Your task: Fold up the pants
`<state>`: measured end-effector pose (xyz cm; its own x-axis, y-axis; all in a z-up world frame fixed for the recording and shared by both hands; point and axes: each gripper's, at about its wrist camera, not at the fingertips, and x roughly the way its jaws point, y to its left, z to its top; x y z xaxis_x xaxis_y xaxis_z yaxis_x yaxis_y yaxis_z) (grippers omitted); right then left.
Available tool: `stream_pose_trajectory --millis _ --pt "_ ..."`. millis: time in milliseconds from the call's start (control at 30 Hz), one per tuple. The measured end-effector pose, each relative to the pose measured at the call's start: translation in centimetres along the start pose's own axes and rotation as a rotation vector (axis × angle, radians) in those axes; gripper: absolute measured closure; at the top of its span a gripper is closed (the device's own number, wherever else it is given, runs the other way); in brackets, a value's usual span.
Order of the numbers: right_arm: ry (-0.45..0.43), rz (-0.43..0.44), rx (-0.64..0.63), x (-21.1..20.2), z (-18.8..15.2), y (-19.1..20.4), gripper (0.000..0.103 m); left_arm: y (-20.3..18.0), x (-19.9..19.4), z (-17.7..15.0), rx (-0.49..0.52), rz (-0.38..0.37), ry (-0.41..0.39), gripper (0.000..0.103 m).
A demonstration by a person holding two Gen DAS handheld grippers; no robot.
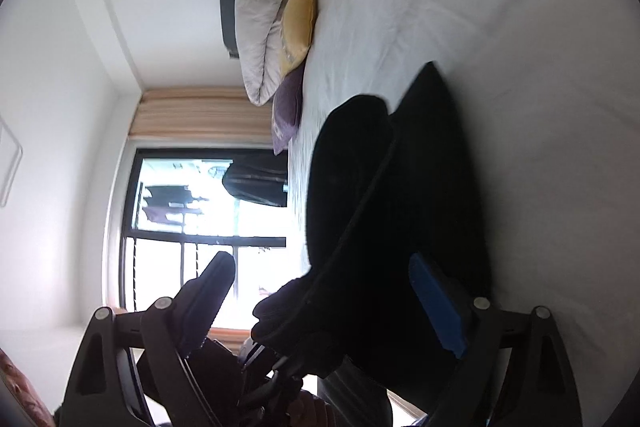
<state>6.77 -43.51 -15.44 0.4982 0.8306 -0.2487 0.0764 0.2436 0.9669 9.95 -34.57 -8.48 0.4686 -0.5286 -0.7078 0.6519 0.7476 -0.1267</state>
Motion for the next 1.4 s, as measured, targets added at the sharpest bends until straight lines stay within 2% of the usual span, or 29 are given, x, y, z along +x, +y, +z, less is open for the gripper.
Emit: stream_pose_trajectory --millis 67,167,200,233,333,467,633,667,700,767,800,867,900,933,1000,1033,1133,1233,1300,1400 --pt "0.032 -0.057 -0.04 0.9 0.3 0.8 0.022 -1.2 -0.3 -0.9 0.037 0.004 -0.005 0.091" --pt "0.058 -0.119 -0.064 2.0 1.2 1.0 0.047 -2.7 -0.4 -2.0 0.106 0.013 -0.007 0.091" --pt "0.057 -0.16 -0.082 2.1 1.4 1.0 0.065 -3.3 -0.4 -2.2 0.128 0.021 -0.007 0.091" --pt "0.058 -0.192 -0.093 2.2 1.6 1.0 0.077 -3.6 -0.3 -2.4 0.139 0.024 -0.009 0.091" --pt "0.045 -0.225 -0.12 1.2 1.5 0.9 0.083 -3.9 -0.1 -2.4 0.141 0.015 -0.008 0.091" --pt "0.016 -0.229 -0.141 0.2 1.4 1.0 0.084 -5.0 0.3 -3.2 0.188 0.029 -0.01 0.091" --pt "0.017 -0.261 -0.1 0.1 1.8 -2.4 0.084 -5.8 3.4 -5.2 0.211 0.022 0.069 0.085" --pt "0.014 -0.248 -0.084 -0.2 1.7 -2.9 0.084 -6.2 4.0 -5.8 0.225 0.024 0.074 0.077" --pt "0.007 -0.224 -0.07 -0.5 1.7 -3.5 0.085 -6.6 4.2 -6.1 0.233 0.017 0.075 0.062" --pt "0.004 -0.198 -0.062 -1.0 1.7 -3.7 0.082 -7.5 3.9 -6.6 0.237 -0.047 0.075 0.039" --pt "0.003 -0.196 -0.061 -1.1 1.7 -3.5 0.078 -7.9 3.4 -6.9 0.237 -0.062 0.07 0.036" --pt "-0.017 -0.209 -0.066 -1.9 1.9 -3.1 0.068 -8.2 2.3 -7.3 0.225 -0.101 0.076 0.036" --pt "-0.041 -0.217 -0.065 -2.7 2.1 -2.8 0.06 -7.9 1.4 -7.5 0.208 -0.121 0.072 0.036" --pt "-0.07 -0.221 -0.061 -3.8 2.3 -2.4 0.05 -7.4 0.5 -7.6 0.192 -0.127 0.062 0.036" --pt "-0.119 -0.249 -0.068 -5.5 2.6 -1.6 0.041 -5.7 -2.1 -8.0 0.139 -0.122 0.031 0.036" --pt "-0.137 -0.248 -0.082 -6.4 2.6 -1.2 0.041 -4.8 -3.3 -8.2 0.114 -0.118 0.012 0.036" --pt "-0.138 -0.162 -0.144 -7.8 1.4 1.6 0.041 -0.5 -6.8 -7.6 0.006 -0.101 -0.057 0.036" --pt "-0.075 -0.065 -0.228 -6.5 -1.0 4.5 0.041 3.5 -8.2 -6.9 -0.077 -0.089 -0.129 0.036" --pt "-0.022 0.003 -0.255 -4.6 -2.6 5.2 0.041 5.9 -8.0 -5.9 -0.101 -0.081 -0.129 0.036" --pt "0.061 -0.02 -0.227 -1.6 -4.3 3.4 0.041 8.0 -6.1 -7.2 -0.149 -0.124 -0.091 0.036"
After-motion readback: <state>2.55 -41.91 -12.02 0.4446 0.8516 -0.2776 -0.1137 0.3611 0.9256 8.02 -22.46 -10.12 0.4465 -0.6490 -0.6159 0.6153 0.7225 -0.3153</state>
